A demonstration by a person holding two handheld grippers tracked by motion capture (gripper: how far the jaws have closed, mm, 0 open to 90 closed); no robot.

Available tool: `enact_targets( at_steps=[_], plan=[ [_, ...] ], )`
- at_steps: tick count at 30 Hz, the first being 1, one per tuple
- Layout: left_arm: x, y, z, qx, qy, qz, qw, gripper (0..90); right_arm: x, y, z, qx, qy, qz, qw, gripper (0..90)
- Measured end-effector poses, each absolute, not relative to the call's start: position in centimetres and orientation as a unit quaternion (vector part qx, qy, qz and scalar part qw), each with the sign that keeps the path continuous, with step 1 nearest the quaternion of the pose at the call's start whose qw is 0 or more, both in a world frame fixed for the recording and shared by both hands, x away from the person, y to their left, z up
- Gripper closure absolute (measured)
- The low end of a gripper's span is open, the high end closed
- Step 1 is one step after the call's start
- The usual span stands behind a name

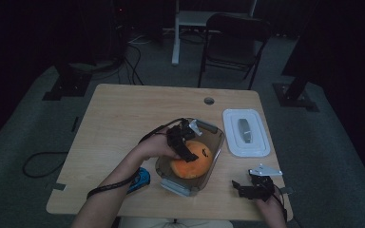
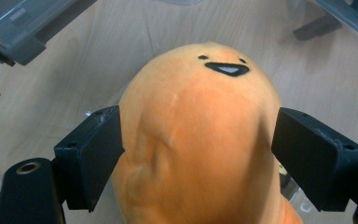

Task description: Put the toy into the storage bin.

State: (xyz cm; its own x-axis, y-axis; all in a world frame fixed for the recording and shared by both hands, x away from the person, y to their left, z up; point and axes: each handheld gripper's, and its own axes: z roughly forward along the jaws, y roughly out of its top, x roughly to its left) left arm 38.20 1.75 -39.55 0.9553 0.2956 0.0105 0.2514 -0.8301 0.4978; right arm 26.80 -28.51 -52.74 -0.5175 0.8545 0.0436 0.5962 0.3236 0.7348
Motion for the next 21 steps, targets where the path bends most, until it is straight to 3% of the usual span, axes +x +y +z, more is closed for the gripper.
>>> enact_targets(
  at_steps=[21],
  plan=[
    [36.3,5.2,-37.8,0.941,0.165,0.045,0.290,17.2,26.8,-28.4,-52.7,0.456,0.795,0.356,0.183,14.0]
  ],
)
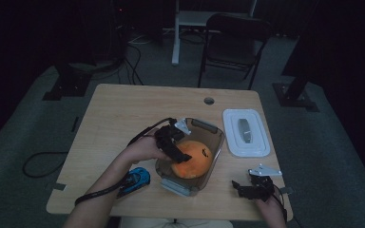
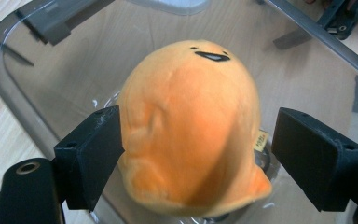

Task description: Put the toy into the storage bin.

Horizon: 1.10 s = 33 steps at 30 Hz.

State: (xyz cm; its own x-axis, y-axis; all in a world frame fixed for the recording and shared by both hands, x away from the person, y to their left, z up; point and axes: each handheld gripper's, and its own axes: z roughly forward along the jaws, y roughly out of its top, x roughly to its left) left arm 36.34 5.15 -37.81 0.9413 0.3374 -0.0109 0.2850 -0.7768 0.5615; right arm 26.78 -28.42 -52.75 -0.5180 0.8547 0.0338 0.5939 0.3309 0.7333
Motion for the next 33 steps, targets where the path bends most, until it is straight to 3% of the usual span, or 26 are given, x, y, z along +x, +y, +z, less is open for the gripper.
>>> enact_targets(
  at_steps=[13,25,26,33],
  plan=[
    [35.3,8.7,-37.5,0.928,0.201,0.056,0.307,9.8,26.8,-28.3,-52.8,0.454,0.796,0.353,0.186,14.0],
    [33.2,12.9,-37.8,0.910,0.212,0.071,0.348,10.6,26.8,-28.3,-52.8,0.454,0.796,0.353,0.187,14.0],
    [33.1,13.1,-37.8,0.908,0.221,0.079,0.349,16.0,26.8,-28.3,-52.8,0.454,0.797,0.353,0.187,14.0],
    [32.8,15.1,-39.1,0.895,0.234,0.103,0.366,15.9,26.8,-28.3,-52.8,0.454,0.797,0.352,0.187,14.0]
  ],
)
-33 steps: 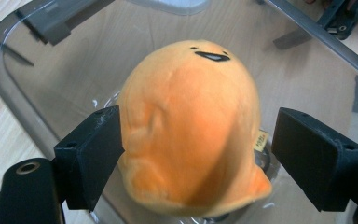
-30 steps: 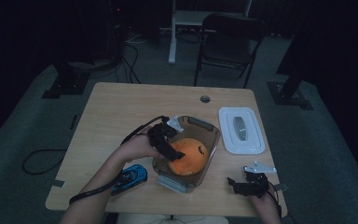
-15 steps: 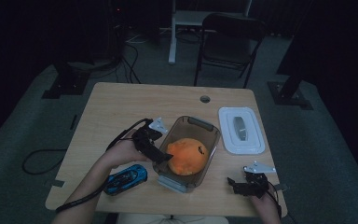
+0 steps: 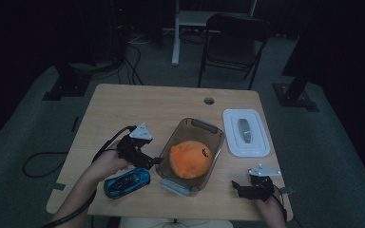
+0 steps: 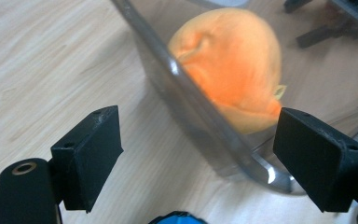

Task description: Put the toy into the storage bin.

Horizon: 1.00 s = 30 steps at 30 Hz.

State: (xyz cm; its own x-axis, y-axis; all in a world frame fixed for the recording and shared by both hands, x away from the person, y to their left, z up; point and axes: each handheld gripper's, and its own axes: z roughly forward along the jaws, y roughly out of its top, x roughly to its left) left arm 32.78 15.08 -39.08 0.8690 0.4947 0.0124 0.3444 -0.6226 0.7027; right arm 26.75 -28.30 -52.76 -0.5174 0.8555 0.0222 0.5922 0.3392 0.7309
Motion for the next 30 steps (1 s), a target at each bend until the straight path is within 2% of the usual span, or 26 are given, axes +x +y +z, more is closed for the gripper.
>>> enact_targets(
  at_steps=[5,9,12,18,23,30],
  plan=[
    [32.4,16.3,-40.1,0.880,0.230,0.111,0.400,15.9,26.8,-28.3,-52.8,0.455,0.796,0.353,0.187,14.0],
    [31.8,17.1,-40.5,0.882,0.232,0.129,0.389,15.9,26.8,-28.3,-52.8,0.455,0.796,0.353,0.187,14.0],
    [31.2,17.6,-41.1,0.886,0.229,0.108,0.388,15.8,26.8,-28.3,-52.8,0.456,0.796,0.353,0.186,14.0],
    [30.5,19.2,-42.4,0.886,0.255,0.102,0.372,15.7,26.7,-28.3,-52.8,0.455,0.796,0.351,0.188,14.0],
    [30.0,20.8,-43.8,0.887,0.280,0.085,0.357,10.1,26.7,-28.3,-52.8,0.455,0.797,0.350,0.189,14.0],
    [29.2,22.1,-45.2,0.898,0.280,0.066,0.332,9.2,26.7,-28.2,-52.8,0.456,0.797,0.348,0.190,14.0]
  ],
)
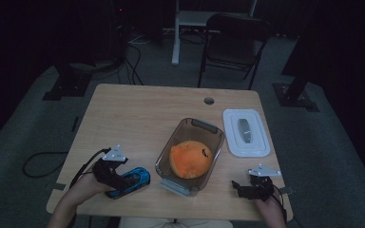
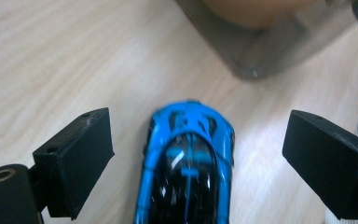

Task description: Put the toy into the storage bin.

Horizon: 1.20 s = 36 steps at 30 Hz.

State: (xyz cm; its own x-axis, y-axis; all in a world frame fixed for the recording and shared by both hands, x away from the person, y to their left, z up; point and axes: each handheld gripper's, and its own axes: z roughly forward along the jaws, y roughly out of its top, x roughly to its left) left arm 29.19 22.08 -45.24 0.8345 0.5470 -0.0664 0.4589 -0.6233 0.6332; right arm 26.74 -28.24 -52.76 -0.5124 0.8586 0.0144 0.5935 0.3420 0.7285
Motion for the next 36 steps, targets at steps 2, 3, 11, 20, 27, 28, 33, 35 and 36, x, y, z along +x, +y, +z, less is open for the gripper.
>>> enact_targets(
  at_steps=[2,3,11,20,27,28,33,35,36],
  plan=[
    [29.0,22.3,-45.7,0.903,0.277,0.069,0.322,9.2,26.7,-28.2,-52.8,0.456,0.797,0.348,0.191,14.0],
    [29.0,22.3,-45.7,0.903,0.277,0.069,0.322,9.2,26.7,-28.2,-52.8,0.456,0.797,0.348,0.191,14.0],
    [28.5,22.8,-47.7,0.915,0.287,0.076,0.271,9.2,26.8,-28.2,-52.8,0.456,0.797,0.347,0.192,14.0],
    [28.7,22.0,-48.8,0.927,0.276,0.068,0.246,9.2,26.8,-28.2,-52.8,0.457,0.796,0.347,0.192,14.0],
    [29.0,21.5,-49.2,0.932,0.272,0.068,0.230,9.3,26.8,-28.2,-52.8,0.458,0.795,0.348,0.191,14.0],
    [29.1,21.4,-49.3,0.933,0.270,0.067,0.227,9.2,26.8,-28.2,-52.8,0.459,0.795,0.348,0.191,14.0],
    [29.4,21.1,-49.8,0.936,0.272,0.060,0.217,9.4,26.8,-28.2,-52.8,0.459,0.795,0.347,0.191,14.0],
    [29.5,21.0,-49.9,0.936,0.272,0.059,0.215,9.7,26.8,-28.2,-52.8,0.459,0.795,0.348,0.191,14.0],
    [29.6,21.0,-49.9,0.937,0.272,0.059,0.212,9.9,26.8,-28.2,-52.8,0.460,0.794,0.348,0.191,14.0]
  ],
)
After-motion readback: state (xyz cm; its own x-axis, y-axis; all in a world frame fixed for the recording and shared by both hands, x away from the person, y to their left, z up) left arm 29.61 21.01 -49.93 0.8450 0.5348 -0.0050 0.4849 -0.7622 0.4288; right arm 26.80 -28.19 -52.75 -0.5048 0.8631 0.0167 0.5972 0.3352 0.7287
